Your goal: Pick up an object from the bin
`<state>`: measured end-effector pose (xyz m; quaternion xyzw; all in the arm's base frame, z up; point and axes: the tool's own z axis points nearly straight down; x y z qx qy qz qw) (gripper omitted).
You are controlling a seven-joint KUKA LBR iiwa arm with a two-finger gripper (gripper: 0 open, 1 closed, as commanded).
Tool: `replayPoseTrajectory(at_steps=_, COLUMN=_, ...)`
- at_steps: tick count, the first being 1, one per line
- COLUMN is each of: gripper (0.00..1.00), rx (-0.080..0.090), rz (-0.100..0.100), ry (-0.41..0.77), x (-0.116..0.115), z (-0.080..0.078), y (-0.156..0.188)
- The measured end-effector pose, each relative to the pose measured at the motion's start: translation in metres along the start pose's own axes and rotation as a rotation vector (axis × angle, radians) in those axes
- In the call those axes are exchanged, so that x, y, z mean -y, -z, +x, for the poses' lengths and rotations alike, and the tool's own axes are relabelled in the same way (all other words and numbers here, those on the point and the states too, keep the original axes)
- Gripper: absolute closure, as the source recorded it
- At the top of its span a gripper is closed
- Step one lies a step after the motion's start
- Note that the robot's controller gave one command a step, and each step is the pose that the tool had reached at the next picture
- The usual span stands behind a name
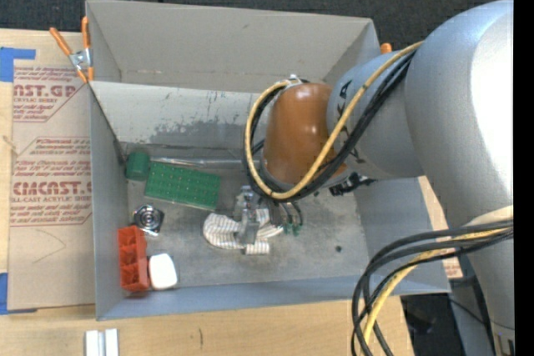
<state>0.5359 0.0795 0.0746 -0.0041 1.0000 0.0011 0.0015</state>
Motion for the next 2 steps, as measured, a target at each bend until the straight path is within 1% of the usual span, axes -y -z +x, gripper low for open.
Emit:
replayPoseTrajectory(at_steps=1, gripper=1.0, rx=0.001, rz=-0.001, ry=-0.014, x=0.0074, z=-0.0089, y=0.0572)
replayPoseTrajectory(at_steps=2, gripper=1.0, rx=0.001, rz=-0.001, ry=-0.014, x=0.0074, z=-0.0089, y=0.0572)
